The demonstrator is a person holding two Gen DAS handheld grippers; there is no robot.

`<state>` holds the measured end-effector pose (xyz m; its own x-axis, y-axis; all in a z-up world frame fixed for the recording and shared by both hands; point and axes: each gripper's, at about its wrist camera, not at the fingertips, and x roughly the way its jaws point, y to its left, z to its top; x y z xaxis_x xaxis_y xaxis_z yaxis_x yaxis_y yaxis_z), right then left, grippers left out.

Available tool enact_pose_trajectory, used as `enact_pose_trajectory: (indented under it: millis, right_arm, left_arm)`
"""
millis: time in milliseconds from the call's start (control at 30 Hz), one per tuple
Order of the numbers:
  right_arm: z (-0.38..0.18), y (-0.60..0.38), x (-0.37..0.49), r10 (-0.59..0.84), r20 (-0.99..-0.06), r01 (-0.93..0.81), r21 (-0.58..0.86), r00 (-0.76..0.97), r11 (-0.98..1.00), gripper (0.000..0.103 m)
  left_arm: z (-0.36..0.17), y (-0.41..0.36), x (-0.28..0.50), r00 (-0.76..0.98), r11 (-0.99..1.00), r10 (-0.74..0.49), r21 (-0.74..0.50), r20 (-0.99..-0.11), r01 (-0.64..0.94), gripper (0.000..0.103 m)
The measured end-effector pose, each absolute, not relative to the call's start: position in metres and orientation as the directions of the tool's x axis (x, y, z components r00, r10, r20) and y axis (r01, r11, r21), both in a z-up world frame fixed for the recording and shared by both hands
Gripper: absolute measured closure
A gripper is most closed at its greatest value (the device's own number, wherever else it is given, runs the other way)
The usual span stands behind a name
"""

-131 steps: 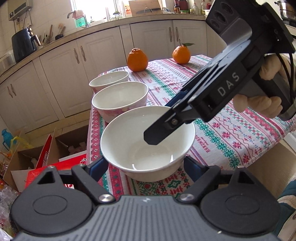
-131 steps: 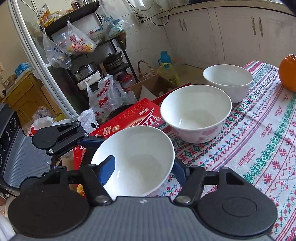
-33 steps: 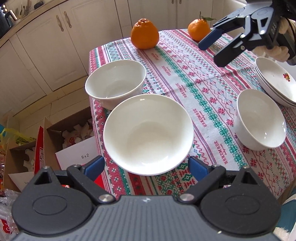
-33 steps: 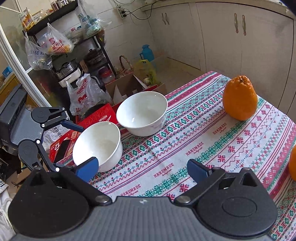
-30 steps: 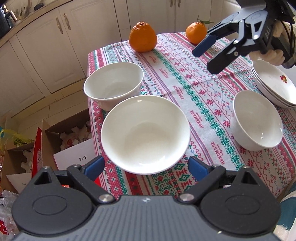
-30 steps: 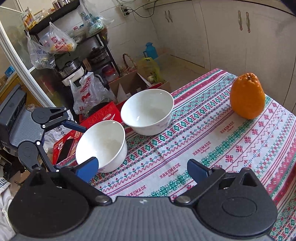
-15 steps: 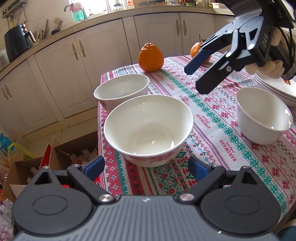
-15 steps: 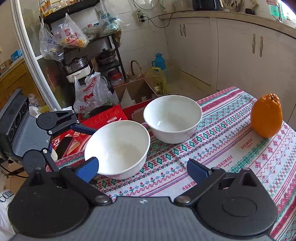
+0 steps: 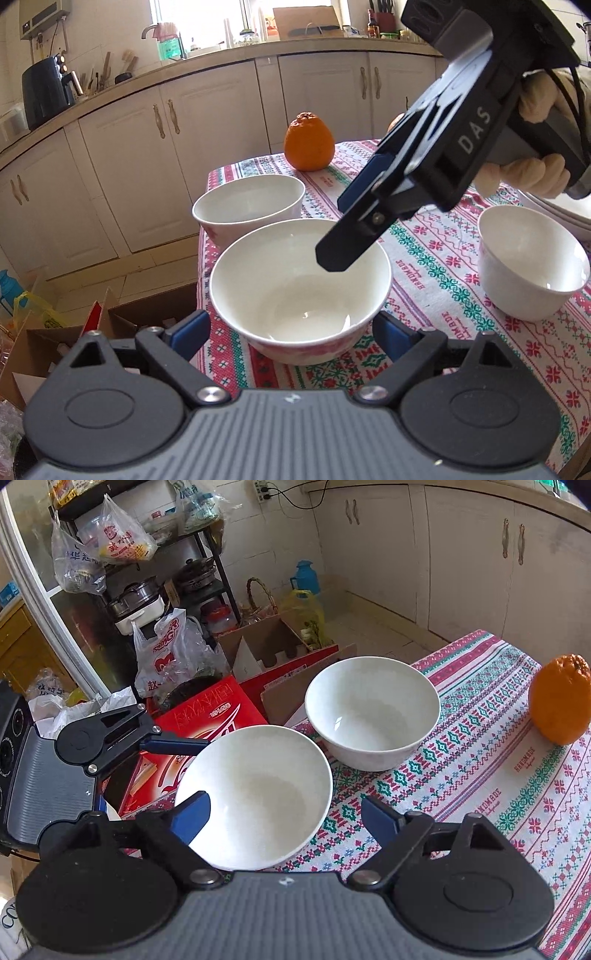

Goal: Organize plates and bowls
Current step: 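Grasp the rim of another white floral bowl with the right gripper, then carry the held bowl with the right gripper toward the placed bowl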

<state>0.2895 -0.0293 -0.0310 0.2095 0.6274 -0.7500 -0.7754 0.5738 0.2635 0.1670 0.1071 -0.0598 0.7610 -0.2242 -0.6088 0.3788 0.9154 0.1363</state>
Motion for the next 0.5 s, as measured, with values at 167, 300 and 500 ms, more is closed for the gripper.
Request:
enact_pose_trajectory:
  millis: [167,300,500]
  right_arm:
    - [-0.042,-0.024,0.296,0.629,-0.758,-0.757,0.307,0.172,0.577,0.022]
    - [-0.047,-0.021,0.297,0.642,-0.752,-0.747,0.34,0.149,0.571,0.031]
    - [-0.048,-0.02,0.297,0.645,-0.749,-0.743,0.344,0.152,0.574,0.032]
  left_arm:
    - [-0.063,0.109,0.169,0.76,0.907,-0.244,0.136,-0.602,0.399,0.011]
    - [-0.064,0.11,0.171,0.755,0.903,-0.262,0.124,-0.601,0.412,0.012]
    - [-0.065,0.11,0.17,0.757,0.9,-0.266,0.127,-0.597,0.416,0.013]
